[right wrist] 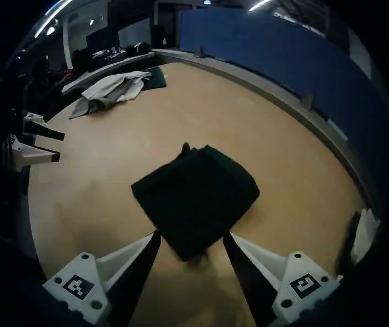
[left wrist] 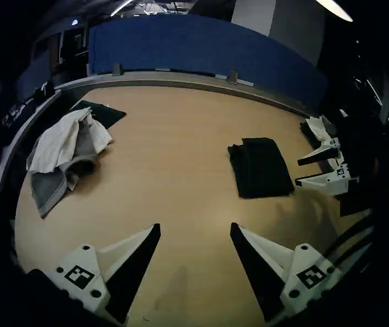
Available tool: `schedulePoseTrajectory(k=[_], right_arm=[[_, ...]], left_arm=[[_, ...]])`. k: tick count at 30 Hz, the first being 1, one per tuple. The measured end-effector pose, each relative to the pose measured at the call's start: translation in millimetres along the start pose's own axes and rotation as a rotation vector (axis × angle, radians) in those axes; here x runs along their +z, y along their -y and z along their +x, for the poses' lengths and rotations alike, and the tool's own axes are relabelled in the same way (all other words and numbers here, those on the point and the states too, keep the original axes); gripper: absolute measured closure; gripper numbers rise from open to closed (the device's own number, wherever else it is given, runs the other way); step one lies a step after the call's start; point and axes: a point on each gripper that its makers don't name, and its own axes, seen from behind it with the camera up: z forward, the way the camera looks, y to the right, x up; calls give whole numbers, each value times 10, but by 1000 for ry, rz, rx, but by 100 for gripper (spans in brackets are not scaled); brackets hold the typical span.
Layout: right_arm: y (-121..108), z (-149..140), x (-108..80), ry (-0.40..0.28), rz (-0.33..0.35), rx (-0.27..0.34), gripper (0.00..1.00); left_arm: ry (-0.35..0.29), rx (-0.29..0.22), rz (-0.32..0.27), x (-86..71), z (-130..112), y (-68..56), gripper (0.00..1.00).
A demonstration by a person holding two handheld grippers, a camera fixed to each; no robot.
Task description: Fold towel
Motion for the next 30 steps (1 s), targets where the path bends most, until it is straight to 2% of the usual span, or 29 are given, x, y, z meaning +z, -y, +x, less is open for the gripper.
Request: schedulePoseTrajectory(k=[12, 20, 24, 30], right_arm=[[6, -74, 45, 11, -12, -2, 11], [6, -230, 129, 46, -9, 10, 13], [12, -303, 184, 63, -11, 13, 19], [52, -358, 264, 76, -2, 41, 43]], left_arm=[[-8, 2, 19, -31, 8, 57, 5], [-13, -3, 35, -61, 8, 122, 5], [-18, -5, 49, -82, 18, 170, 5], [-21, -6, 60, -103, 17, 222, 5]])
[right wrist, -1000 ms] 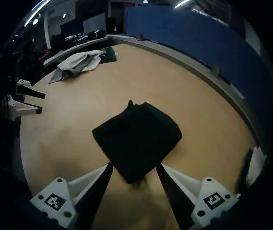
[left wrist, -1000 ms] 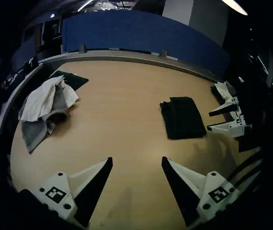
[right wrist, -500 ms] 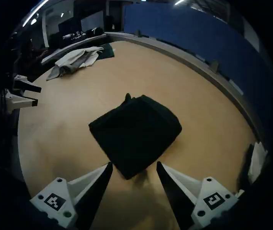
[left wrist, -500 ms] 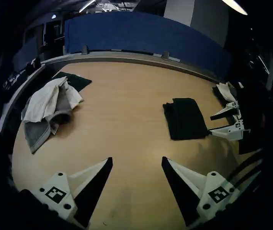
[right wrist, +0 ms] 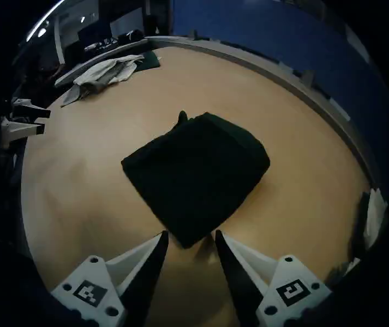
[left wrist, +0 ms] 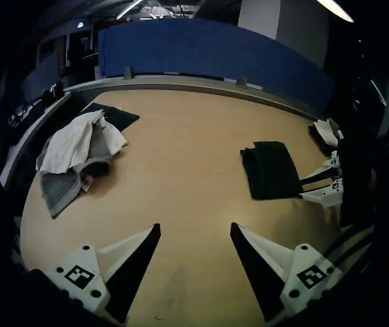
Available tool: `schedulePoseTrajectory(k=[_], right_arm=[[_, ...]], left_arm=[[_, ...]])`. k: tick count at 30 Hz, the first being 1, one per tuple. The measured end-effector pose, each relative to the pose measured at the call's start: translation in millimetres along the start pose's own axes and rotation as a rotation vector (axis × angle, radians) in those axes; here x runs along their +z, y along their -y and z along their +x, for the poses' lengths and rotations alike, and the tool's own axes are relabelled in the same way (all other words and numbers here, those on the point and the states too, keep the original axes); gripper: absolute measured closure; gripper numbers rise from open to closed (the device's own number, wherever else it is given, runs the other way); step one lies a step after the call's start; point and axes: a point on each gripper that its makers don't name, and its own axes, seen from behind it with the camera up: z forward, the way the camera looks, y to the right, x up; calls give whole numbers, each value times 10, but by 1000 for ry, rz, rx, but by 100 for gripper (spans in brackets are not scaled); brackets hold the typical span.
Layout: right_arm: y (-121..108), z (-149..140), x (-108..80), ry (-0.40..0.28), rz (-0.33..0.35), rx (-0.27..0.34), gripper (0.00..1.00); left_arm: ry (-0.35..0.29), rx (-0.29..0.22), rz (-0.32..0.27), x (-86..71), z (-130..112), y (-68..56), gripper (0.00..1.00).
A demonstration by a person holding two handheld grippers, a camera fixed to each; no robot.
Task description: Fold towel
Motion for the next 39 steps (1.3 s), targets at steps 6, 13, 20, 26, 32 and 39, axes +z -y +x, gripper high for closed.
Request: schedulePoseTrajectory(k=[6, 13, 20, 26, 32, 39], right_arm=[[29, -47, 49, 17, 14, 19, 67], [35, -47, 55, 17, 21, 20, 91], [40, -12, 27, 14, 20, -1, 93], [25, 145, -88, -22, 11, -20, 94], [-44, 528, -363, -91, -11, -53, 94], [-104, 1096, -760, -192, -36, -93, 94]], left_arm=[[-1, -2, 9, -14, -15, 49, 5], [0, -4, 15, -2, -19, 97, 5], [1, -5, 19, -7, -37, 130, 5], [1, -4, 23, -23, -39, 152, 5], [-4, -7, 30, -62, -8, 185, 5], [-20, -16, 33, -122, 51, 198, 5]])
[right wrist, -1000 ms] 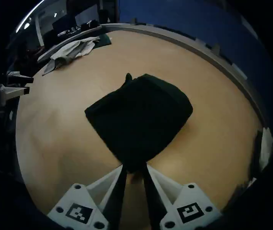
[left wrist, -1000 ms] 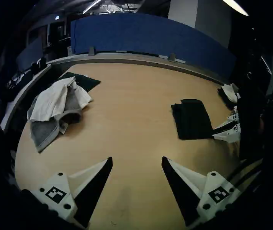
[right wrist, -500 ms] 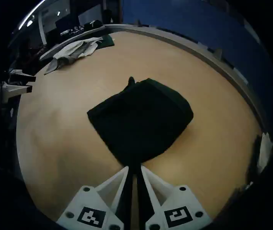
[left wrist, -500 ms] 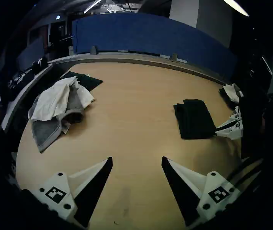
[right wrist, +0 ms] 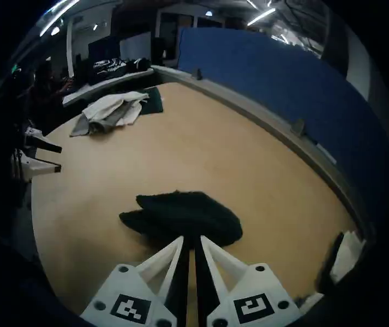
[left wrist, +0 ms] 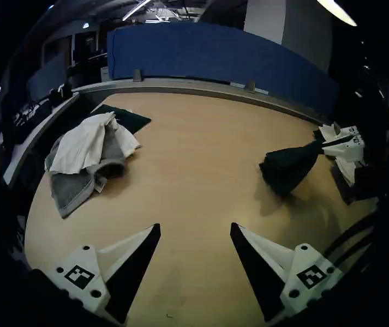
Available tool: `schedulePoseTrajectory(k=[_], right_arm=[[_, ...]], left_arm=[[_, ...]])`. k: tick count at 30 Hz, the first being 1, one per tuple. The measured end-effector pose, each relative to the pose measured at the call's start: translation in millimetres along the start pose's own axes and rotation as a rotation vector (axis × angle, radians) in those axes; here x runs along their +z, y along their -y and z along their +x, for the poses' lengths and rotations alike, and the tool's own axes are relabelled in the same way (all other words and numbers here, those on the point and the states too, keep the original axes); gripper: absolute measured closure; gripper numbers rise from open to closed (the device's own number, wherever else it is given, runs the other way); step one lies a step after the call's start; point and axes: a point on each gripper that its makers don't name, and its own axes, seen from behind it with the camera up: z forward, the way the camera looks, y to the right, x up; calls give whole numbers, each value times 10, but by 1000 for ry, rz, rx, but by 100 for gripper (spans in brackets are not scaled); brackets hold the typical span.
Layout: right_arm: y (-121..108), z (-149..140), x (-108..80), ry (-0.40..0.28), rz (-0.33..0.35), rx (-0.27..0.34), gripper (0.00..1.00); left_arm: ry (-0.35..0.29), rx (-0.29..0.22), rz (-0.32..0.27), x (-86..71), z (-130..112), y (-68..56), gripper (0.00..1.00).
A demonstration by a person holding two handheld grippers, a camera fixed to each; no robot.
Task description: Fold towel
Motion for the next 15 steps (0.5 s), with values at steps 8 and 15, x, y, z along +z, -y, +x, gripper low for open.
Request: schedulePoseTrajectory(k=[8, 15], right_arm=[[-72, 498, -319, -68, -15, -48, 94], [-107, 594, -421, -75, -29, -76, 94]], left_arm=[[-21, -6, -6, -84, 51, -26, 5], [-33, -9, -9, -144, 60, -50, 5]])
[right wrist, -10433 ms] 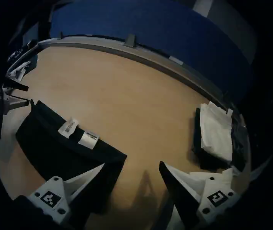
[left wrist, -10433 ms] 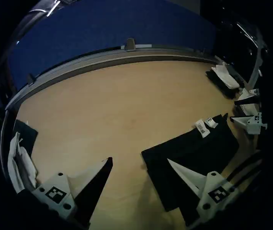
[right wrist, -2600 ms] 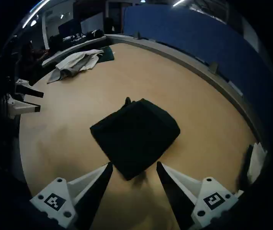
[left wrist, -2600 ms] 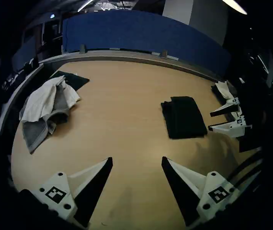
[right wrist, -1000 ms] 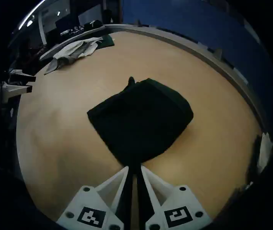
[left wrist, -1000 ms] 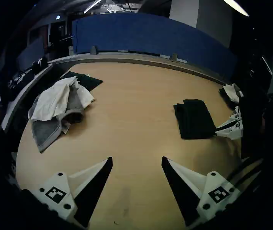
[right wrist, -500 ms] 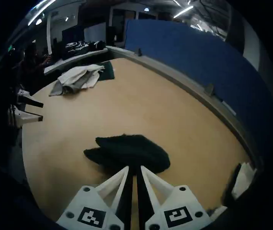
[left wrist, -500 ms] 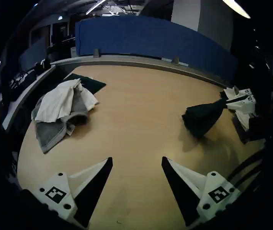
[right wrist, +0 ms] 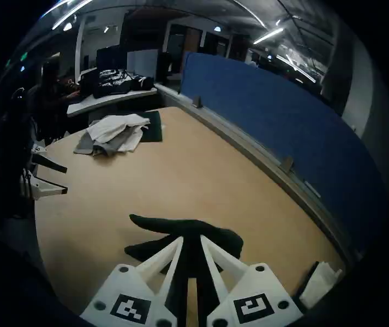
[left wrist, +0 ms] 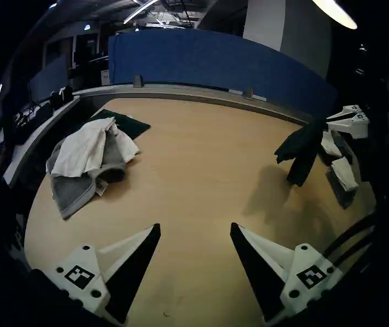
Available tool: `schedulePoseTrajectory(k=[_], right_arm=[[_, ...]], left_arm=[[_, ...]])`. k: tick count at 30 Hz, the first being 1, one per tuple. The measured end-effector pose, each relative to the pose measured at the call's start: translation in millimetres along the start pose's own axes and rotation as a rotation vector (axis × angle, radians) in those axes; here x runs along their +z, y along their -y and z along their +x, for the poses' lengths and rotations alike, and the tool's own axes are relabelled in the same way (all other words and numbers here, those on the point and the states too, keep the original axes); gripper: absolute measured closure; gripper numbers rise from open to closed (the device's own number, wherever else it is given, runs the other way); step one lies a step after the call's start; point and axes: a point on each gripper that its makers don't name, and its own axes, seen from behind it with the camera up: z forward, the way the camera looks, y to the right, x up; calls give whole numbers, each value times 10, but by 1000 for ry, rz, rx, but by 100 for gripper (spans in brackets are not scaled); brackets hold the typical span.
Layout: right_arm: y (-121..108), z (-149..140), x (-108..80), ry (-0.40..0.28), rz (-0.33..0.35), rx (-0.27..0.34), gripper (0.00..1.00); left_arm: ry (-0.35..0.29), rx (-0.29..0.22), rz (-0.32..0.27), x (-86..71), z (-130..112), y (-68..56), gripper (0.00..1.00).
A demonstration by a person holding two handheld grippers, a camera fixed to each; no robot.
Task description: Fold towel
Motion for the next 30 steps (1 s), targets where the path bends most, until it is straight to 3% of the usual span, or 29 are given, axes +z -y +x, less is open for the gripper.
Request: schedulePoseTrajectory(k=[18, 24, 30], right_arm=[[-27, -31, -120, -5, -14, 14, 94], [-141, -105, -232, -7, -29, 33, 94], [-404, -245, -401, 4, -57, 61, 94]], left_arm=[[-5, 8, 1, -69, 4, 0, 5], [-4, 14, -1, -74, -19, -27, 5], [-4, 22, -1, -81, -23, -50, 5]])
